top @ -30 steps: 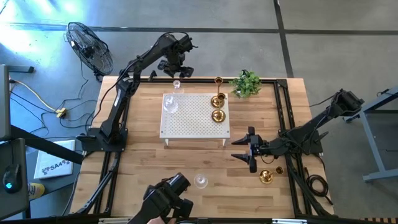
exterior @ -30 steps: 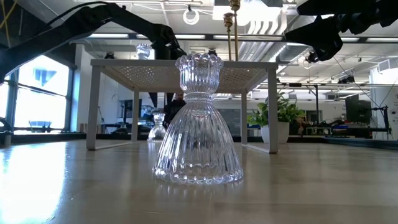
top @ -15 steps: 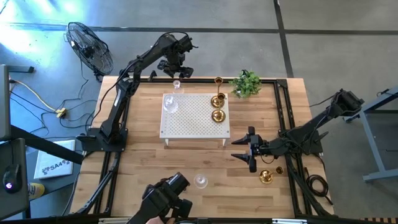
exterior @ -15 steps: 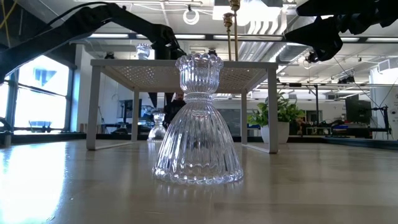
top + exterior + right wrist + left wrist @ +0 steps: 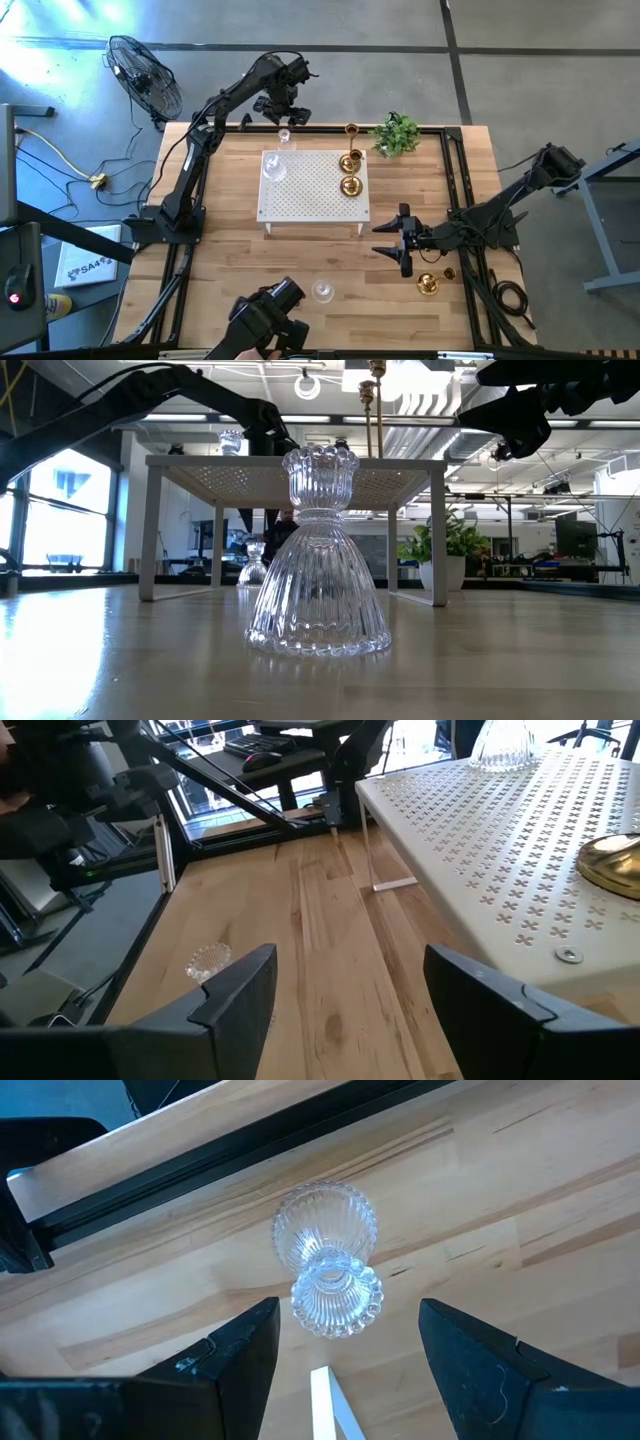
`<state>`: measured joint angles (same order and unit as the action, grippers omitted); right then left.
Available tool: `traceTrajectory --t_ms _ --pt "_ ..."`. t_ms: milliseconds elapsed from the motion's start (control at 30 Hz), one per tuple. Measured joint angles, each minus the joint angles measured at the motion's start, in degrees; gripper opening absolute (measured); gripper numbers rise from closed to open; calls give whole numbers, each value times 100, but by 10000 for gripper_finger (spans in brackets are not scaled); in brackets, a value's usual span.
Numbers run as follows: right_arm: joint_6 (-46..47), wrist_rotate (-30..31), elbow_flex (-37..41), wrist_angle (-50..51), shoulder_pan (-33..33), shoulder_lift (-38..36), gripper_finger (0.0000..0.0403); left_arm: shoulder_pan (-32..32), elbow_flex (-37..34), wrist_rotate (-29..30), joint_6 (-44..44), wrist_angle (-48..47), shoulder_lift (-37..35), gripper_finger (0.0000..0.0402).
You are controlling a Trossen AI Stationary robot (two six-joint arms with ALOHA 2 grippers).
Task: Pick & Place candle stick holders
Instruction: Put the top transparent glass candle holder on the shelf aligned with the other transparent glass candle holder
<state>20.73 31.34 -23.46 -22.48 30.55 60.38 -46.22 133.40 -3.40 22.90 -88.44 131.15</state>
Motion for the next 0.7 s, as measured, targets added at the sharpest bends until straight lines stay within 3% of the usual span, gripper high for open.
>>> traceTrajectory --t_ms 700 --pt "-155 -272 0 -2 0 0 246 -2 7 -24 59 -109 0 234"
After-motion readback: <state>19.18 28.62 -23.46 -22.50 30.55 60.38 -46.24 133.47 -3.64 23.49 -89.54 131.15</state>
